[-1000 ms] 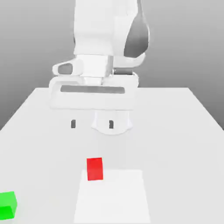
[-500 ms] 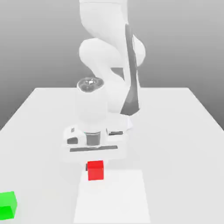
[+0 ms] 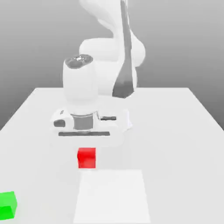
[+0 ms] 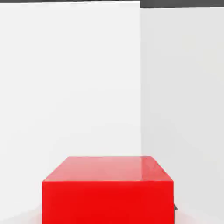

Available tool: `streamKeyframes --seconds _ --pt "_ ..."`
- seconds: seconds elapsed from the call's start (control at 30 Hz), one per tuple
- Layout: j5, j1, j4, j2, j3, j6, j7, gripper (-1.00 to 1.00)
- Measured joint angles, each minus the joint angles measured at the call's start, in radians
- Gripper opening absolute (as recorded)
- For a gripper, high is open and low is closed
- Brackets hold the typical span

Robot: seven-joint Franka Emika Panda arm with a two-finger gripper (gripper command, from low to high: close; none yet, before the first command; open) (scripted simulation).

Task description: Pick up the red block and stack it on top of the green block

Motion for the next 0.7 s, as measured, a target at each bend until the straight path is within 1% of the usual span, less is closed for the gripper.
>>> streamKeyframes --seconds 0.2,0.43,0.5,0.57,0.6,0.7 --pt "0.041 -0.081 0.217 0.124 -0.039 -0.099 0.144 -1.00" --pt "0.051 -0.138 0.471 0.267 -0.130 -0.213 0.340 -1.00" --pt "0.072 -0.152 0.502 0.327 -0.130 -0.186 0.348 -1.00" --pt "0.101 -0.167 0.514 0.396 -0.114 -0.129 0.333 -1.00" --pt "0.112 -0.174 0.516 0.422 -0.106 -0.107 0.326 1.00" --pt "0.112 -0.174 0.516 0.422 -0.106 -0.107 0.326 1.00"
